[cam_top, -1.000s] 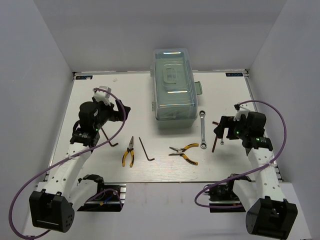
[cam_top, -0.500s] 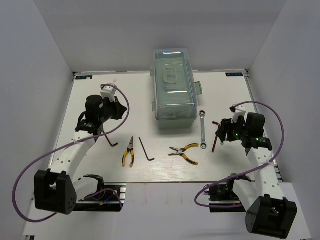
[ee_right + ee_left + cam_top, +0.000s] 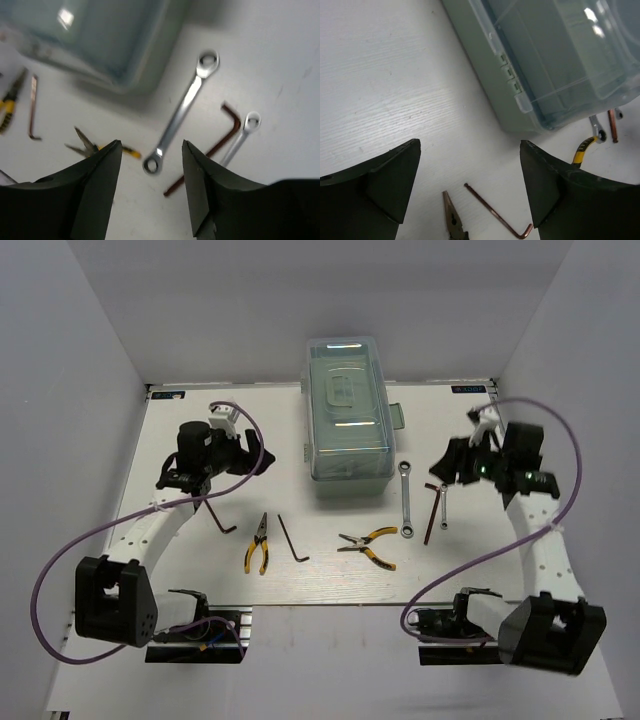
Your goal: Sort the tools into containers
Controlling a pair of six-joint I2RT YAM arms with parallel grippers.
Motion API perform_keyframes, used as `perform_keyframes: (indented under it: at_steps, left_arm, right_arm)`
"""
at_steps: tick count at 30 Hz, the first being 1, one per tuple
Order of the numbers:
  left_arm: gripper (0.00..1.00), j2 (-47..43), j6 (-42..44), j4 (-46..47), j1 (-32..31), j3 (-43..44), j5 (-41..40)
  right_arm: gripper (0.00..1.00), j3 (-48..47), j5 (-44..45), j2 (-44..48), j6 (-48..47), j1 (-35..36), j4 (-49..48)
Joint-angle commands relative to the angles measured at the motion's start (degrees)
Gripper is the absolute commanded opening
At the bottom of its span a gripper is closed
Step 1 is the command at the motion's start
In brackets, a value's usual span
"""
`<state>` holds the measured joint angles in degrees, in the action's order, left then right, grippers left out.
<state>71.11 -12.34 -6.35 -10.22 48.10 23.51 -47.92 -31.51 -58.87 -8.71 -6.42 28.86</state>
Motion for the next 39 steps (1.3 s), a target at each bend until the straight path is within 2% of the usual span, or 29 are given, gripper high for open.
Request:
perform_keyframes:
  at_steps: [1, 2, 3, 4, 5, 6, 7, 8, 9, 10, 11, 12, 13, 14, 16, 17, 18, 20, 23, 25, 27, 34, 39]
  left_arm:
    - [0.88, 0.5, -2.4, 4.5, 0.1, 3.1, 4.3]
    - [0.86, 1.0, -2.9, 5.6, 0.1, 3.1, 5.7]
    - [0.85, 1.7, -3.5, 6.9, 0.1, 3.1, 6.4]
    - [0.83, 1.7, -4.5, 9.2, 0.1, 2.5, 6.9]
    - [0.76, 2.4, -5.1, 10.6, 0.1, 2.0, 7.9]
    - [0.67, 3.5, -5.6, 13.1, 0.1, 2.0, 8.6]
    - [0.53, 4.2, -6.1, 14.2, 0.1, 2.0, 9.1]
    - [0.22, 5.1, -7.3, 15.1, 0.1, 2.5, 9.1]
    - [0.11, 6.0, -8.0, 15.9, 0.1, 2.5, 9.7]
    - [0.05, 8.2, -9.6, 17.8, 0.1, 4.1, 10.4]
    - [0.03, 9.5, -10.5, 18.8, 0.1, 4.8, 10.9]
    - [0.07, 10.8, -11.3, 19.7, 0.1, 5.6, 12.2]
    - [0.15, 12.0, -12.1, 20.9, 0.1, 7.5, 12.8]
    - [0.4, 14.5, -13.3, 20.9, 0.1, 8.4, 13.5]
    - [0.63, 16.5, -13.9, 22.3, 0.1, 10.7, 15.4]
    - [0.74, 17.3, -14.5, 22.9, 0.1, 11.3, 16.1]
    - [0.77, 18.5, -14.5, 23.7, 0.1, 11.8, 16.8]
    - [0.81, 19.5, -15.0, 25.9, 0.1, 12.4, 18.1]
    - [0.81, 22.3, -15.0, 27.2, 0.1, 14.4, 21.7]
    - [0.81, 23.6, -15.5, 28.4, 0.1, 15.1, 23.1]
    - [0.81, 25.6, -16.0, 30.1, 0.1, 15.7, 25.4]
    - [0.82, 29.3, -16.1, 31.6, 0.1, 18.2, 29.6]
    - [0.82, 30.6, -18.2, 35.8, -0.4, 19.3, 33.8]
  right_arm:
    - [0.57, -15.9, -9.3, -8.4, 2.7, 1.1, 0.0]
    - [0.47, -21.4, -11.4, -10.3, 4.5, 3.1, 1.7]
    - [0.46, -26.6, -12.8, -14.0, 5.8, 4.0, 2.2]
    - [0.46, -29.0, -12.4, -17.3, 6.5, 7.9, 2.9]
    - [0.44, -36.8, -11.9, -18.8, 7.7, 9.0, 3.3]
    - [0.44, -39.2, -9.1, -22.2, 8.3, 11.2, 3.3]
    - [0.44, -44.2, -8.2, -25.8, 11.3, 13.0, 3.0]
    - [0.37, -46.7, -7.5, -29.4, 12.7, 13.9, 2.3]
    - [0.32, -55.5, -4.8, -32.0, 14.9, 14.9, 2.4]
    - [0.27, -58.8, -4.2, -38.9, 15.6, 17.9, 3.4]
    - [0.26, -62.4, -3.7, -41.5, 16.2, 18.8, 5.0]
    - [0.26, -70.0, -2.8, -43.5, 17.0, 21.1, 4.9]
    - [0.24, -70.2, -0.5, -45.1, 16.8, 22.1, 3.9]
    - [0.27, -69.9, 1.3, -46.7, 16.5, 24.6, -0.4]
    - [0.4, -70.5, 3.6, -49.0, 16.4, 27.1, -1.9]
    - [0.55, -71.4, 4.2, -51.1, 17.1, 27.9, -3.0]
    - [0.58, -74.5, 4.2, -52.1, 17.9, 28.7, -3.5]
    - [0.58, -76.4, 4.9, -56.2, 20.7, 29.3, -5.0]
    - [0.58, -76.4, 10.0, -58.4, 22.2, 31.5, -7.0]
    - [0.63, -76.4, 13.7, -59.0, 23.6, 32.0, -8.3]
    - [0.63, -76.7, 18.6, -60.3, 23.8, 33.3, -7.9]
    - [0.63, -76.2, 27.0, -62.0, 23.6, 36.1, -7.6]
    - [0.64, -75.8, 38.0, -62.3, 24.8, 38.7, -6.1]
